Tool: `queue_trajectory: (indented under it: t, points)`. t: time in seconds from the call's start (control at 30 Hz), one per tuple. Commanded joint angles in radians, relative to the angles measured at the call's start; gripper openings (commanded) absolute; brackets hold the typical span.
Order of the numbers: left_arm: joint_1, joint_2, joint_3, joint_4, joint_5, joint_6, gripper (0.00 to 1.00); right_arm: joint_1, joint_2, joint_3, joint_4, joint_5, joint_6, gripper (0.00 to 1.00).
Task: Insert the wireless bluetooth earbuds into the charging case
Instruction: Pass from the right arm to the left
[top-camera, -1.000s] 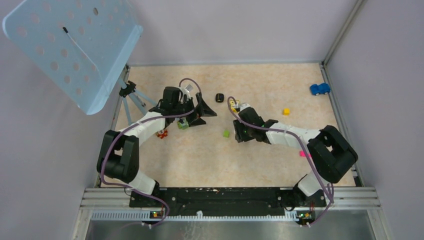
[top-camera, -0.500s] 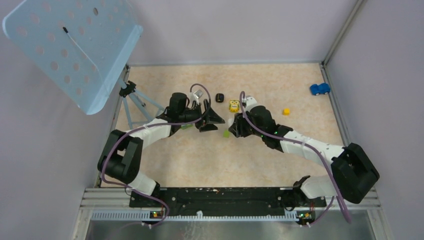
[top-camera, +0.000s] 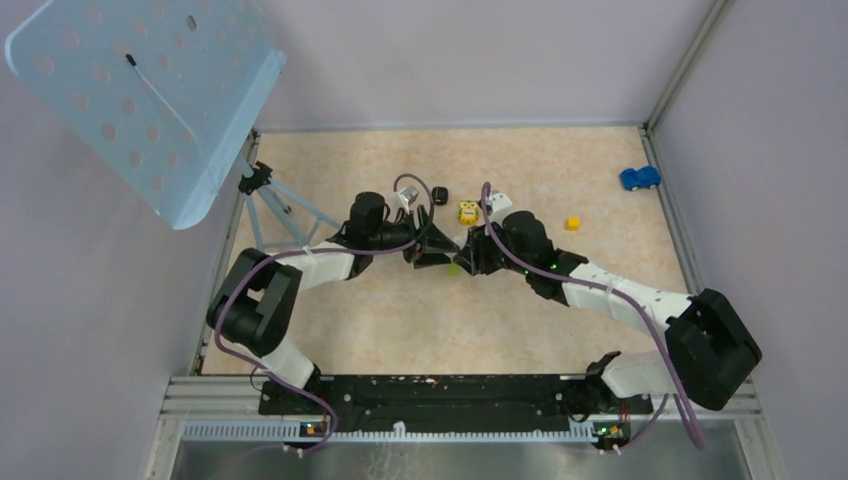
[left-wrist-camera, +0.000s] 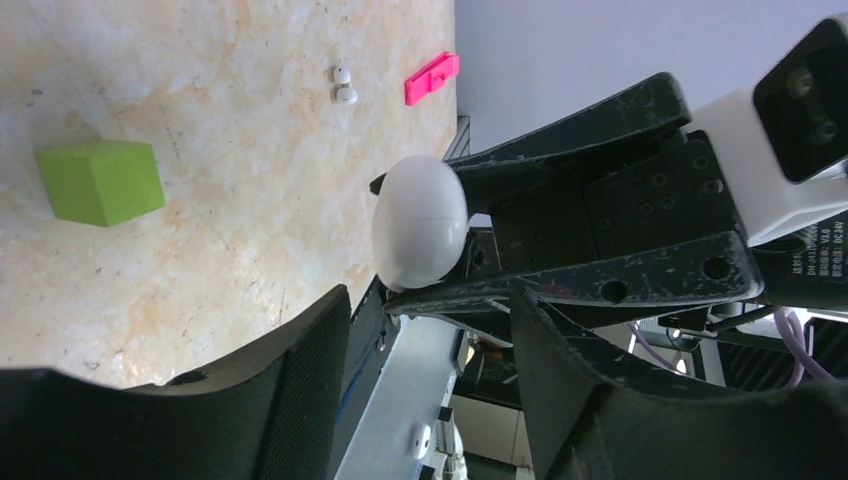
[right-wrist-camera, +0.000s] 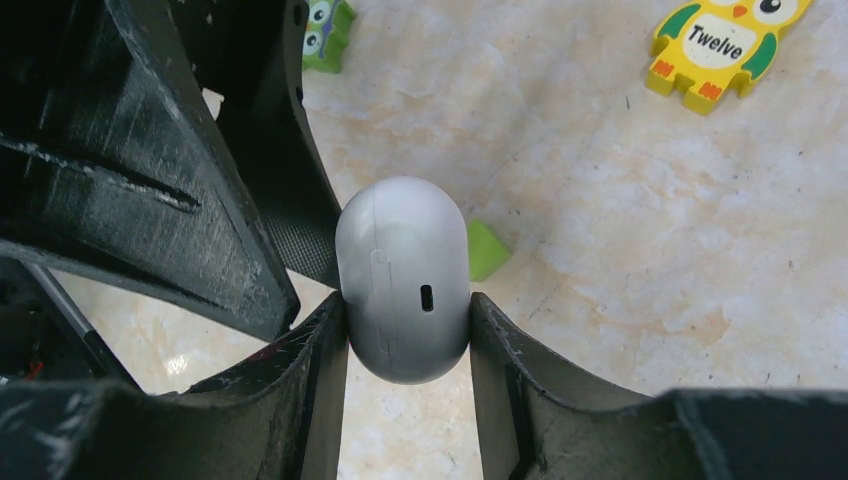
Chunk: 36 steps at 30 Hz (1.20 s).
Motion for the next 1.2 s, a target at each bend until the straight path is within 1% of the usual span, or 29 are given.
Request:
queue_trajectory:
  t: [0.0, 0.13, 0.27, 0.33, 0.37, 0.5, 0.53, 0.63, 0.67, 0.7, 0.73, 0.77, 0.83, 0.87, 0.93, 1.03, 1.1, 1.17]
  points:
    - [-0.005, 0.013, 0.004, 0.107, -0.033, -0.035, 0.63, 0.009, -0.044, -0.010, 0.065, -0.029, -0.001, 0.31]
    - [-0.006, 0.016, 0.000, 0.130, -0.064, -0.047, 0.59, 0.011, -0.057, -0.018, 0.066, -0.033, -0.004, 0.30]
    - [-0.017, 0.062, 0.040, 0.128, -0.018, -0.035, 0.57, 0.011, -0.065, -0.021, 0.064, -0.036, -0.004, 0.30]
    - [-0.026, 0.064, 0.041, 0.128, -0.025, -0.031, 0.53, 0.010, -0.067, -0.022, 0.064, -0.035, -0.004, 0.30]
    - [-0.031, 0.063, 0.041, 0.126, -0.027, -0.028, 0.48, 0.011, -0.068, -0.024, 0.064, -0.032, -0.004, 0.30]
    - [-0.047, 0.068, 0.050, 0.122, -0.025, -0.027, 0.46, 0.011, -0.069, -0.033, 0.071, -0.028, 0.003, 0.30]
    - [-0.050, 0.070, 0.052, 0.126, -0.022, -0.026, 0.44, 0.011, -0.068, -0.033, 0.072, -0.029, 0.005, 0.30]
    - [-0.052, 0.080, 0.044, 0.166, -0.006, -0.062, 0.27, 0.011, -0.060, -0.022, 0.064, -0.040, 0.015, 0.30]
    - [-0.052, 0.085, 0.037, 0.198, 0.001, -0.088, 0.19, 0.009, -0.057, -0.013, 0.056, -0.047, 0.022, 0.31]
    - [-0.053, 0.091, 0.032, 0.223, 0.010, -0.099, 0.12, 0.009, -0.058, -0.004, 0.050, -0.054, 0.032, 0.35]
    - [-0.053, 0.095, 0.030, 0.242, 0.016, -0.114, 0.03, 0.009, -0.058, 0.006, 0.039, -0.057, 0.038, 0.44]
    - [-0.051, 0.099, 0.031, 0.251, 0.023, -0.117, 0.00, 0.008, -0.057, 0.018, 0.024, -0.062, 0.039, 0.50]
    - [-0.049, 0.098, 0.035, 0.250, 0.030, -0.109, 0.00, 0.005, -0.058, 0.047, -0.016, -0.064, 0.042, 0.65]
    - [-0.046, 0.094, 0.040, 0.241, 0.030, -0.099, 0.00, -0.004, -0.060, 0.061, -0.033, -0.078, 0.051, 0.68]
    - [-0.040, 0.087, 0.055, 0.205, 0.037, -0.069, 0.00, -0.053, -0.064, 0.087, -0.049, -0.151, 0.090, 0.71]
    - [-0.022, 0.081, 0.077, 0.180, 0.070, -0.034, 0.00, -0.139, -0.095, 0.083, -0.021, -0.265, 0.163, 0.71]
    - [-0.009, 0.072, 0.082, 0.201, 0.103, -0.032, 0.00, -0.198, -0.125, 0.052, 0.037, -0.340, 0.214, 0.72]
    - [-0.001, 0.069, 0.089, 0.246, 0.150, -0.042, 0.00, -0.260, -0.131, 0.013, 0.141, -0.439, 0.312, 0.73]
